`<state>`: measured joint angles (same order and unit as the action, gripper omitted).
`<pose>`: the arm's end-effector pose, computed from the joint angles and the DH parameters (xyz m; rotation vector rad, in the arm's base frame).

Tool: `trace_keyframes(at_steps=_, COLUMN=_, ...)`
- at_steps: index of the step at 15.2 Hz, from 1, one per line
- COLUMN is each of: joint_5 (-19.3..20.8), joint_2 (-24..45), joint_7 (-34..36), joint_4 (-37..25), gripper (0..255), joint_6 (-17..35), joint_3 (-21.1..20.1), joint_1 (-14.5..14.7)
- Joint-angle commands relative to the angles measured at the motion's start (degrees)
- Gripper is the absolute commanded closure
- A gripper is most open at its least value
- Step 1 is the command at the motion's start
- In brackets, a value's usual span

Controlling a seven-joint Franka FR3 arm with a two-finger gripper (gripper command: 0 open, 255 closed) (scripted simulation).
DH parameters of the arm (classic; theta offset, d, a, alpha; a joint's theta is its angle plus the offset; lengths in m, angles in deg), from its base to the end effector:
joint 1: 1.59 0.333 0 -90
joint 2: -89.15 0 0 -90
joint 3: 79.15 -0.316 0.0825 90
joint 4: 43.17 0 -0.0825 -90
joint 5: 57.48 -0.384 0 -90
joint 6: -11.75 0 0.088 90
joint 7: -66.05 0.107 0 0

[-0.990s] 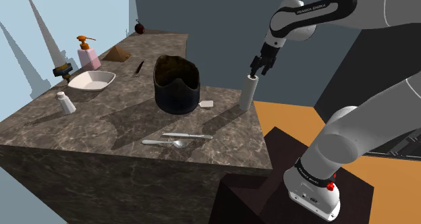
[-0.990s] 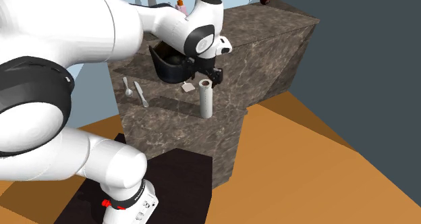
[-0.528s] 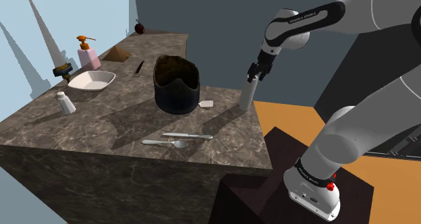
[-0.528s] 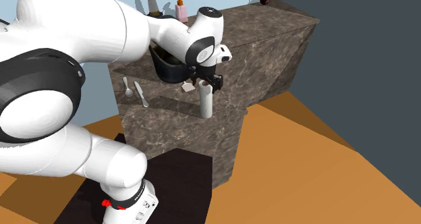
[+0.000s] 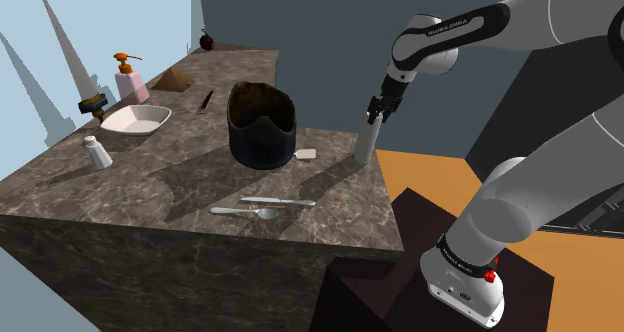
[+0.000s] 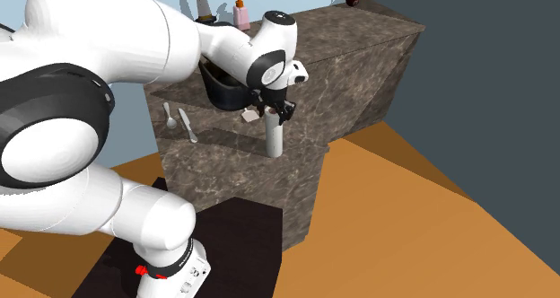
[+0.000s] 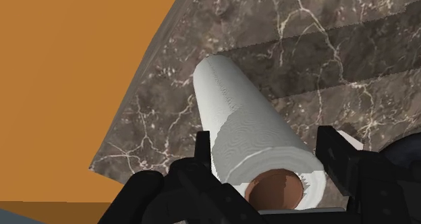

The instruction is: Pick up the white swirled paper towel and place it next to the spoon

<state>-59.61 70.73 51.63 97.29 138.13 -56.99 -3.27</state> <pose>0.4074 -0.1806 0.4147 -3.0016 0.2570 -0.1468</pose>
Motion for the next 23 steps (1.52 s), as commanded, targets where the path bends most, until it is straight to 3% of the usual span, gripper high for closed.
trace_keyframes(at_steps=1, joint_5=0.0, joint_2=0.0, joint_7=0.0, joint_4=0.0, gripper=255, joint_6=0.0, joint_3=0.0, joint_1=0.0)
trace_keyframes(at_steps=9, joint_5=0.0, joint_2=0.0, joint_7=0.0, joint_4=0.0, gripper=255, joint_6=0.0, joint_3=0.0, joint_1=0.0)
trace_keyframes(at_steps=23, joint_5=1.3, joint_2=-3.9, joint_7=2.3, joint_4=-7.7, gripper=255, joint_6=-11.3, joint_3=-1.5, joint_1=-0.3)
